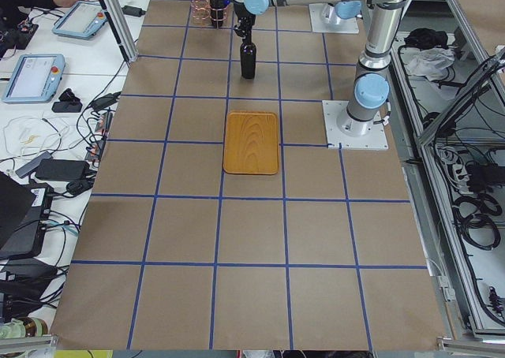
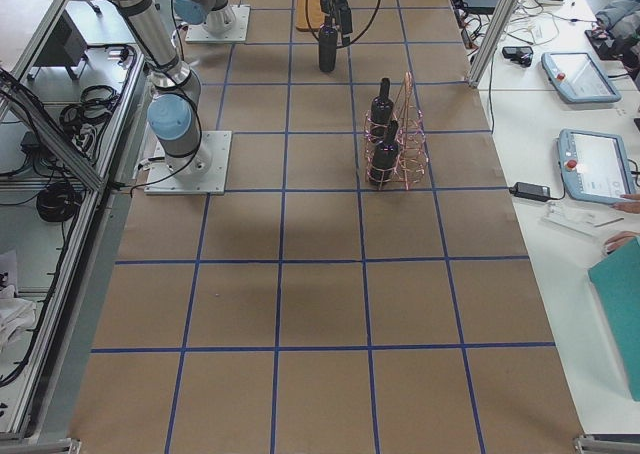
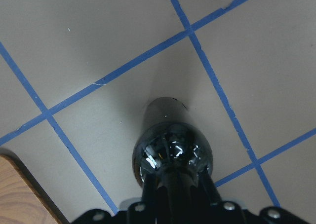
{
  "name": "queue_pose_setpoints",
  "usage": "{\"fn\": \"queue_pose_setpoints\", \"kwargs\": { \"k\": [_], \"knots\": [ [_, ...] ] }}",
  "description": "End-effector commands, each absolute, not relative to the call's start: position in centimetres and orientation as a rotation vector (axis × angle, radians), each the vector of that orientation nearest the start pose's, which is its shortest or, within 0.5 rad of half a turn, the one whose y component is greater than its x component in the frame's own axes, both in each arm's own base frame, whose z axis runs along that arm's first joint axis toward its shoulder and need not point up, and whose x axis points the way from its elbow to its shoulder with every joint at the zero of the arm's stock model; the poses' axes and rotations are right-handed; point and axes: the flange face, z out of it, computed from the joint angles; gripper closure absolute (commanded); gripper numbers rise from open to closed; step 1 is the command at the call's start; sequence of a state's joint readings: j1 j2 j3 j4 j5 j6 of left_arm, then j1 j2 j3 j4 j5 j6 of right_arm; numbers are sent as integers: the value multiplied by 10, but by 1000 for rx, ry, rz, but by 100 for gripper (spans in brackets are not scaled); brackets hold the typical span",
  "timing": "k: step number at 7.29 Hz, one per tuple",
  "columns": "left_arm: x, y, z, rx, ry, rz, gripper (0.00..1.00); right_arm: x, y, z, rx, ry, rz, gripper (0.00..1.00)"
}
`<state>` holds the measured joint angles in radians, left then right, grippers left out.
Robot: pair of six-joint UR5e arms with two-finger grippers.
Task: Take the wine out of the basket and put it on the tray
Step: 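Carry the bottle with the left gripper and lay it on the wooden tray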
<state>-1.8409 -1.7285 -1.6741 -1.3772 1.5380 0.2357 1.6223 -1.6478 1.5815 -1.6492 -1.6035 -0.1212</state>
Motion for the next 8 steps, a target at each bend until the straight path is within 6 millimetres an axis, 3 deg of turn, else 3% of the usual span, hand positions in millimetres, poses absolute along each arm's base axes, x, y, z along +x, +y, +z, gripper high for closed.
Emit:
{"fn": "queue_pose_setpoints", "kwargs": {
  "k": [1,2,3,5,6,8],
  "knots": [
    [-249,-495,406,756,3033,101,100,154,-464,529,-268,3161,-230,0],
    [-217,-509,430,774,3028,110,100,154,-464,529,-271,3160,-232,0],
    [-178,-521,447,672,3048,89,100,154,-465,528,-268,3161,-227,0],
    [-106,-536,453,636,3042,82,100,153,-464,527,-268,3162,-225,0],
    [-55,-541,454,502,3057,87,100,153,-464,527,-268,3162,-225,0],
    [21,-534,446,472,3077,136,100,153,-465,527,-268,3162,-225,0]
  ]
}}
